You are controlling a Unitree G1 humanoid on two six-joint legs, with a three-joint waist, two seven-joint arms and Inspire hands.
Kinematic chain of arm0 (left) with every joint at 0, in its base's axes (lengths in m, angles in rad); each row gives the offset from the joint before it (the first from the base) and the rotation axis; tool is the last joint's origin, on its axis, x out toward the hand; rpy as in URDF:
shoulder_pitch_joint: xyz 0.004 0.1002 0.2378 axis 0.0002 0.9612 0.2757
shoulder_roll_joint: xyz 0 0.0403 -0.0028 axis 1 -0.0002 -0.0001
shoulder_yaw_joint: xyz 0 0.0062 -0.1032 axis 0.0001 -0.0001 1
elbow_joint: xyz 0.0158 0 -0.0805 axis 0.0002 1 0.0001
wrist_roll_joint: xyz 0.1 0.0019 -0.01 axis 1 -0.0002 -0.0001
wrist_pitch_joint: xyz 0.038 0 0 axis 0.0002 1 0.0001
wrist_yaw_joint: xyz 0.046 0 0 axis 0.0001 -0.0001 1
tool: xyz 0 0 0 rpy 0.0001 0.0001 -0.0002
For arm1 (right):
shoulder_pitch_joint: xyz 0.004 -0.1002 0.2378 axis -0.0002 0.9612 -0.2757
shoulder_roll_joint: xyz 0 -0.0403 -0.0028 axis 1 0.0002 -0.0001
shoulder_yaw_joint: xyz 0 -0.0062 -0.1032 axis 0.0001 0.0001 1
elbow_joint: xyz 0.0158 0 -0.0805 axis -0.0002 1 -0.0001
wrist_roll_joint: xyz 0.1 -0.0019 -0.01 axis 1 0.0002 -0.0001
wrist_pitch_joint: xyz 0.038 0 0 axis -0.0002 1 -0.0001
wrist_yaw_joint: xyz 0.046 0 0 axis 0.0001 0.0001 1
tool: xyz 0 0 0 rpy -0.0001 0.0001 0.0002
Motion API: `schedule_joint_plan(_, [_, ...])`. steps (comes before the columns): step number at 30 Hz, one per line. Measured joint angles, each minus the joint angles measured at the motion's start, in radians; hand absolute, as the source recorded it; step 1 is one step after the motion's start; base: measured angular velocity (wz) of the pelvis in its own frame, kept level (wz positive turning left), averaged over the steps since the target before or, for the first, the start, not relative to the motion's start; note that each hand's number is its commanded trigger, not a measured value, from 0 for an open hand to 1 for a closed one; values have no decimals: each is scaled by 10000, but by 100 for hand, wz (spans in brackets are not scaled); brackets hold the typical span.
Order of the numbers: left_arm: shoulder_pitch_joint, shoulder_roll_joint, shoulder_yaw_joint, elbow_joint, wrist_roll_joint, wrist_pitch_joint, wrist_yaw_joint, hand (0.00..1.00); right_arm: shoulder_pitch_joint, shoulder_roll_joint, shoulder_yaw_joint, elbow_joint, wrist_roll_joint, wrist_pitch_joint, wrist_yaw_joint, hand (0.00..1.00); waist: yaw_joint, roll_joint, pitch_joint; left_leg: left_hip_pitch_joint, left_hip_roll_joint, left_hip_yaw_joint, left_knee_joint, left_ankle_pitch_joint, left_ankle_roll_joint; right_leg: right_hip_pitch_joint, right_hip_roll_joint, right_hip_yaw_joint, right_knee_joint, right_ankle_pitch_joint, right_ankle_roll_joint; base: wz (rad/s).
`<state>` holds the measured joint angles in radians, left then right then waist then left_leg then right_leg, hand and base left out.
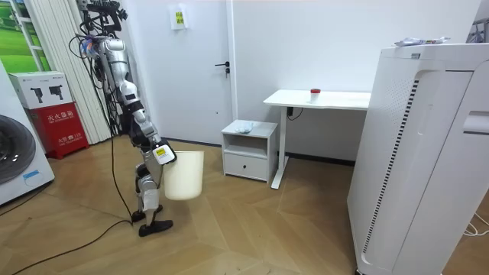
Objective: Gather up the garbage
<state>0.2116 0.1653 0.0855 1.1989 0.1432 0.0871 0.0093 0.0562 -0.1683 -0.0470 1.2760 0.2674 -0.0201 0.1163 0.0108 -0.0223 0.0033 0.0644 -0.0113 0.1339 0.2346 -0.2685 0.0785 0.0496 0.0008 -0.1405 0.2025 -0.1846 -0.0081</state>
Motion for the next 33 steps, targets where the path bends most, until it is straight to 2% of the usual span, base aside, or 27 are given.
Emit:
schedule_joint_plan(4, [68, -1, -34, -18, -2, -3, -32, 0, -20, -40, 51, 95, 19, -19, 82, 100, -29, 12, -5, -46, -14, -9, 16, 1, 2, 33, -13, -26, -12, 2, -2, 0])
schedule_joint_plan(9, [-130, -1, -80, -14, 45, -32, -24, 0, 34, -35, 46, 98, 25, -50, 31, 100, -85, 74, -20, 10, -29, -131, -7, 0, 3, 221, -111, -429, -174, 16, 2, 7])
schedule_joint_plan(12, [-161, -4, -119, -10, 46, -47, -9, 0, 33, -42, 46, 103, 24, -116, -46, 100, -82, 172, -6, 62, -30, -172, -32, 2, 0, 257, -110, -499, -187, 15, 1, 4])
schedule_joint_plan(17, [57, -3, -101, -5, 55, -46, 24, 0, 49, -51, 47, 124, 17, -136, -91, 100, -69, 208, 35, 290, -31, -149, -171, 2, 0, 399, -104, -478, -188, 15, 1, -1])
schedule_joint_plan(23, [144, -2, -85, 18, 43, -2, 30, 0, 68, -20, 50, 125, 22, -110, -88, 100, -69, 98, 26, 230, -30, -157, -244, 1, 0, 356, -100, -499, -176, 11, -1, 0])
schedule_joint_plan(27, [65, -2, -78, 115, 46, -6, 17, 0, 7, -19, 50, 153, 19, -31, -44, 100, -54, -7, 4, -56, -31, -283, 110, -25, -3, 113, -151, -603, 138, -106, -56, 9])
schedule_joint_plan(29, [33, 9, -70, 100, 60, -3, 6, 0, -33, -21, 49, 85, 15, -24, -29, 100, -37, -45, -21, -302, -27, -301, 560, -212, -28, -156, -161, -661, 635, -389, -70, 6])
schedule_joint_plan(30, [36, 11, -72, 127, 61, 4, 0, 0, -50, -19, 49, 84, 9, -11, -29, 100, -37, -43, 14, -374, -15, -311, 741, -312, -41, -197, -169, -650, 775, -499, -68, 4])
schedule_joint_plan(31, [48, 9, -76, 225, 54, 27, -20, 0, -53, -19, 53, 88, 4, 9, -20, 100, -27, -123, 89, -470, 17, -323, 1128, -499, -71, -258, -180, -639, 1097, -704, -87, 0])
schedule_joint_plan(33, [44, 7, -52, 348, 52, 145, -79, 0, -46, -24, 53, 85, 24, 15, -24, 100, -13, -66, 94, -623, 165, -323, 1738, -887, -118, -335, -182, -701, 1536, -990, -153, -2])
